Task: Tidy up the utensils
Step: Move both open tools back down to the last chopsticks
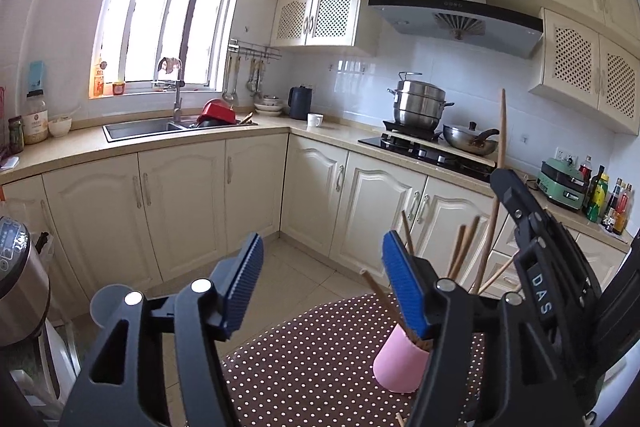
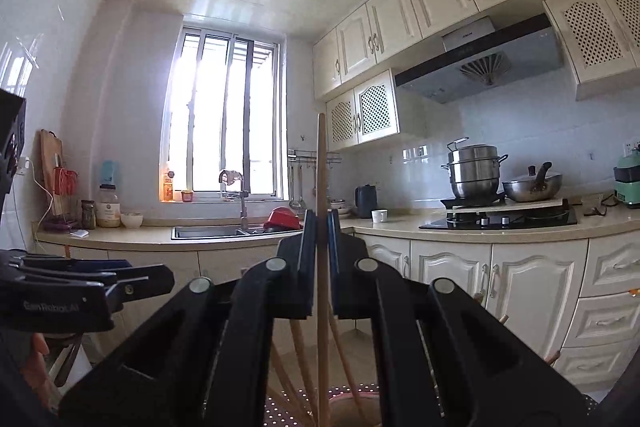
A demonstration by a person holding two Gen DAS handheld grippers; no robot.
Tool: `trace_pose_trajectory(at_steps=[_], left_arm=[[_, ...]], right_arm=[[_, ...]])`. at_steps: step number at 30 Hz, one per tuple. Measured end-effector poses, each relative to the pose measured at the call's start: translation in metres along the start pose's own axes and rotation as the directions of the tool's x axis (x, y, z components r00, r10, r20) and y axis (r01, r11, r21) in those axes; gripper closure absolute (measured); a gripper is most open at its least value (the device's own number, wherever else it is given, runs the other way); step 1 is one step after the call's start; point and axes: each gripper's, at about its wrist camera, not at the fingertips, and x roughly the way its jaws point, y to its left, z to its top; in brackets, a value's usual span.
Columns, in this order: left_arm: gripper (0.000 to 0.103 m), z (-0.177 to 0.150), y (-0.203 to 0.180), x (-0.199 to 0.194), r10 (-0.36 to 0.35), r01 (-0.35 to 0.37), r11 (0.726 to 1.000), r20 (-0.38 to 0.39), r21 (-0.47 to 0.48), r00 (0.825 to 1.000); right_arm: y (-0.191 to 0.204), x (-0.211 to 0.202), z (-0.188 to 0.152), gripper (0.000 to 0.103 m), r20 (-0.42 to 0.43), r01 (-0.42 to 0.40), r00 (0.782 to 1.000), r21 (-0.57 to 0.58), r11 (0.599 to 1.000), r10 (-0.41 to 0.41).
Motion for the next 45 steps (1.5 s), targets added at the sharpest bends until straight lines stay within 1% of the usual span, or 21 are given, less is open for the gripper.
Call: trace_pose_trajectory(at_steps=[9,16,23,25,26,27,28,29,36,41,43,45], left_arm=[[0.042,-0.015,0.005,0.030,-0.005,0.005,1.000,-0.050,-0.003,0.999],[0.042,-0.025,-0.002,0.038,-0.011,0.011,1.000,-0.065,-0.001,0.998],[0.042,-0.025,-0.013,0.036,-0.010,0.010,1.000,-0.068,-0.002,0.998],[0.042,-0.025,-0.016,0.032,-0.010,0.010,1.000,-0.066,-0.001,0.998],[0.042,-0.025,-0.018,0.029,-0.010,0.010,1.000,-0.064,0.000,0.998],[0.042,-0.025,-0.019,0.027,-0.009,0.010,1.000,-0.063,0.001,0.998],[0.042,-0.025,-0.022,0.023,-0.013,0.013,1.000,-0.062,0.002,0.998],[0.042,-0.025,-0.024,0.020,-0.017,0.017,1.000,-0.062,0.004,0.998],[0.042,-0.029,-0.041,-0.008,-0.014,0.016,0.999,-0.054,0.036,0.998],[0.042,-0.037,-0.050,-0.035,-0.016,0.019,0.999,-0.060,0.041,0.998],[0.041,-0.043,-0.052,-0.043,-0.016,0.019,0.999,-0.071,0.041,0.997],[0.041,-0.053,-0.054,-0.050,-0.016,0.021,0.999,-0.097,0.041,0.995]], right_arm=[[-0.004,0.009,-0.013,0.097,-0.001,0.031,1.000,-0.010,0.999,-0.031],[-0.009,0.009,-0.029,0.097,-0.049,0.037,0.998,-0.018,0.999,-0.038],[-0.010,-0.003,-0.032,0.096,-0.096,0.035,0.995,-0.013,0.999,-0.036],[-0.008,-0.006,-0.032,0.093,-0.121,0.033,0.992,-0.023,0.999,-0.036],[-0.008,-0.009,-0.031,0.086,-0.132,0.035,0.990,-0.026,0.999,-0.038],[-0.008,-0.011,-0.030,0.074,-0.137,0.035,0.990,-0.024,0.999,-0.038],[-0.009,-0.014,-0.029,0.065,-0.139,0.035,0.990,-0.018,0.999,-0.037],[-0.010,-0.018,-0.028,0.049,-0.141,0.037,0.989,-0.013,0.999,-0.038],[-0.007,-0.051,-0.012,0.049,-0.141,0.052,0.988,-0.035,0.998,-0.056],[-0.004,-0.078,0.000,0.049,-0.141,0.067,0.987,-0.045,0.997,-0.072],[-0.003,-0.091,0.003,0.049,-0.144,0.070,0.987,-0.046,0.996,-0.076],[-0.003,-0.103,0.003,0.049,-0.168,0.082,0.982,-0.051,0.995,-0.089]])
